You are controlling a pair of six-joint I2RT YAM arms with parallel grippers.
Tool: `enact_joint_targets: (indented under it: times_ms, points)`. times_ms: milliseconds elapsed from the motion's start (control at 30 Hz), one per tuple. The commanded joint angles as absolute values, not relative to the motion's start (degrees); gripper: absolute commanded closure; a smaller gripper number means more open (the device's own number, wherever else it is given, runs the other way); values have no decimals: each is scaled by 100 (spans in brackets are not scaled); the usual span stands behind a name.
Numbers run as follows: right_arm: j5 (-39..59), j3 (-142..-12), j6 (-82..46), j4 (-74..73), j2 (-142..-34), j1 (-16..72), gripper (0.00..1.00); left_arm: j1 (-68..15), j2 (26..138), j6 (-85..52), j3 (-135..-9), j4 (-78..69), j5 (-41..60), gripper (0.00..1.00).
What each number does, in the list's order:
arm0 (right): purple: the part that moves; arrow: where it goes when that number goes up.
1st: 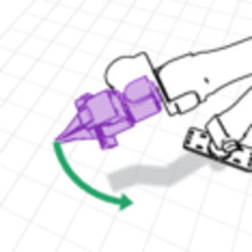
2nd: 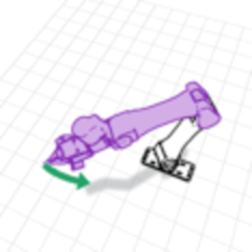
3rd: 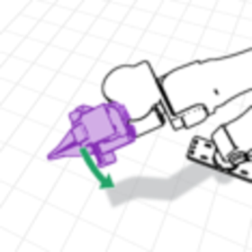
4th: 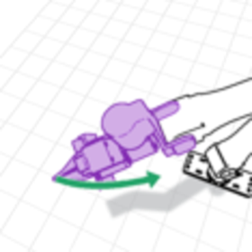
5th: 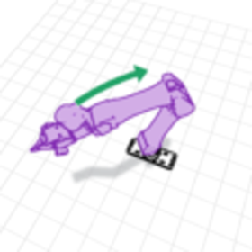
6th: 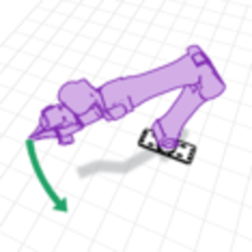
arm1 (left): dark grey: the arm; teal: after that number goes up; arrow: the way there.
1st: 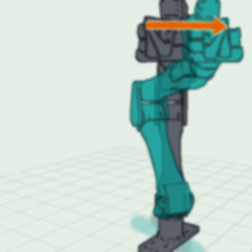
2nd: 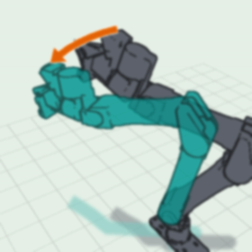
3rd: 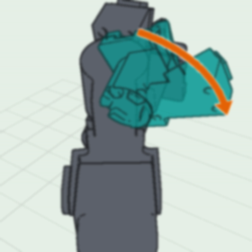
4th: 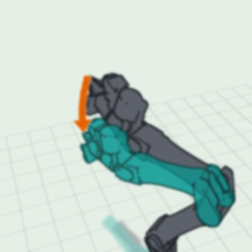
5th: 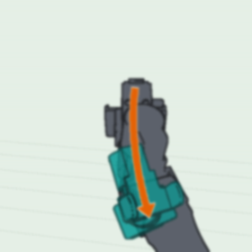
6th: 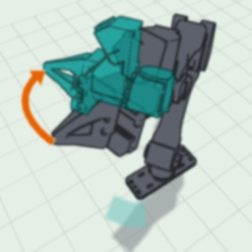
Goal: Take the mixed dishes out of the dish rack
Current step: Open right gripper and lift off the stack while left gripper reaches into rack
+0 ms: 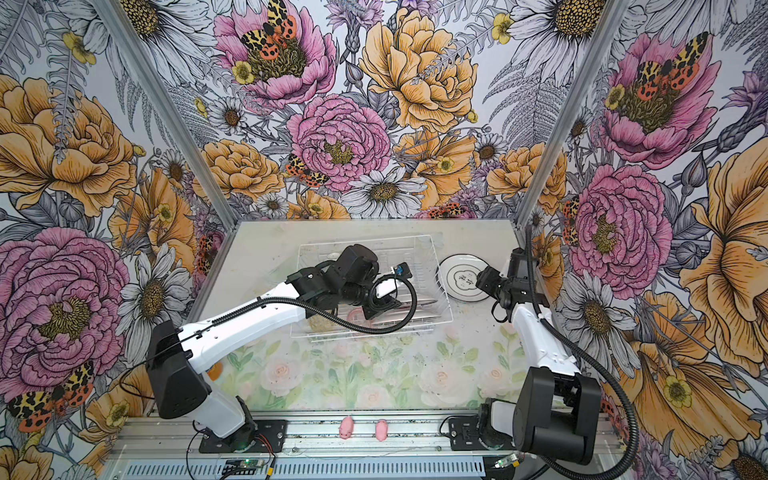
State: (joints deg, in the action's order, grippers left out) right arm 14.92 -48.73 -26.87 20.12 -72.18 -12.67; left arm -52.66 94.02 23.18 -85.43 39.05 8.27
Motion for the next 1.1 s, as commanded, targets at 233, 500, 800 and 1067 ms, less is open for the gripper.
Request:
enact_joint_targets:
  times_ms: [233, 500, 800, 1067]
  points:
    - [1669, -4870, -2638, 1999, -6914, -1239, 39, -5450, 10135, 2798, -9365, 4733, -8, 59]
    - [1679, -4794, -2593, 1988, -6921, -1241, 39, -5467, 10653, 2991, -9587, 4735, -588, 60]
    - [1670, -4781, -2566, 1978, -6960, -1241, 39, -5528, 10973, 3183, -9766, 4726, -1082, 68]
    - [1687, -4763, -2567, 1975, -6991, -1239, 39, -5581, 11013, 3281, -9800, 4650, -1629, 79]
